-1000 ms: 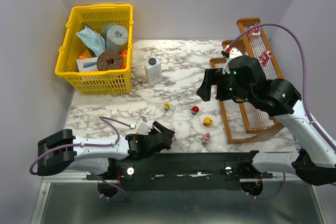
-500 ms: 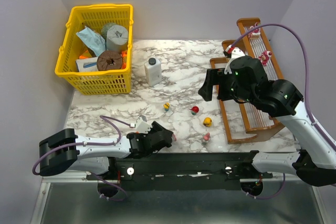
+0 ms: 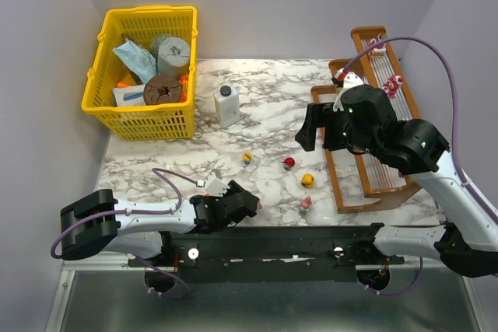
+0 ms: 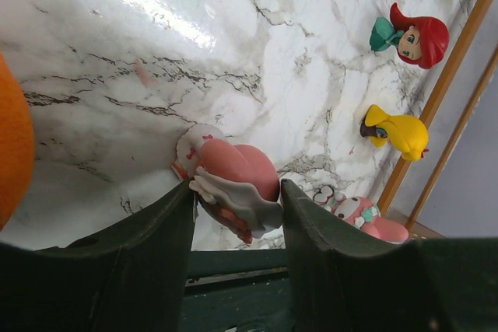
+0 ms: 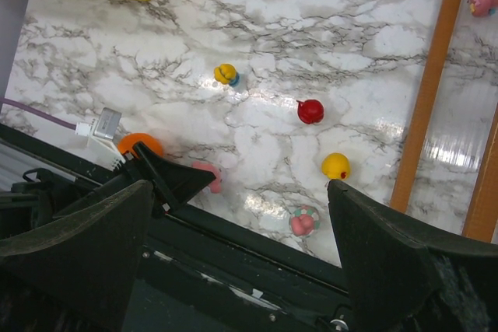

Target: Place and organize the plastic toys onto the shelf

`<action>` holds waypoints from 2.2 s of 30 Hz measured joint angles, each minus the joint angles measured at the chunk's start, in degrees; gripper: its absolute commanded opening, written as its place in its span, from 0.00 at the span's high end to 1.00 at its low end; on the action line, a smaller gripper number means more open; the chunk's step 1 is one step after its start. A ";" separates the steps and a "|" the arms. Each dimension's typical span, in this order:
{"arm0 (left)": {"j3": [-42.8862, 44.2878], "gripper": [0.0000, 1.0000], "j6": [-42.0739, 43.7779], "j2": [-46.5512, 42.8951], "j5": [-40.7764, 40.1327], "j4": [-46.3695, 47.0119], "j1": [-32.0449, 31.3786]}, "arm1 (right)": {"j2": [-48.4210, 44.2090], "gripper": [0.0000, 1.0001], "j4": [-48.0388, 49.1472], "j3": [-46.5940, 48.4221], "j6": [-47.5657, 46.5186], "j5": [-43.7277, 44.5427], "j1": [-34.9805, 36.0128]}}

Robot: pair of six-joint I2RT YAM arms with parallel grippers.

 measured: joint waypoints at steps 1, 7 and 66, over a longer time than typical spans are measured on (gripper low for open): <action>0.00 0.50 0.04 0.00 0.11 0.00 0.09 | -0.07 0.00 0.00 -0.11 0.02 0.02 0.00; 0.07 0.67 0.22 -0.04 0.15 -0.02 0.22 | -0.48 0.00 -0.04 -0.33 0.02 0.07 0.00; 85.88 0.90 57.55 62.42 39.54 -10.97 19.08 | -7.21 0.01 -10.34 17.33 -3.32 6.03 -0.02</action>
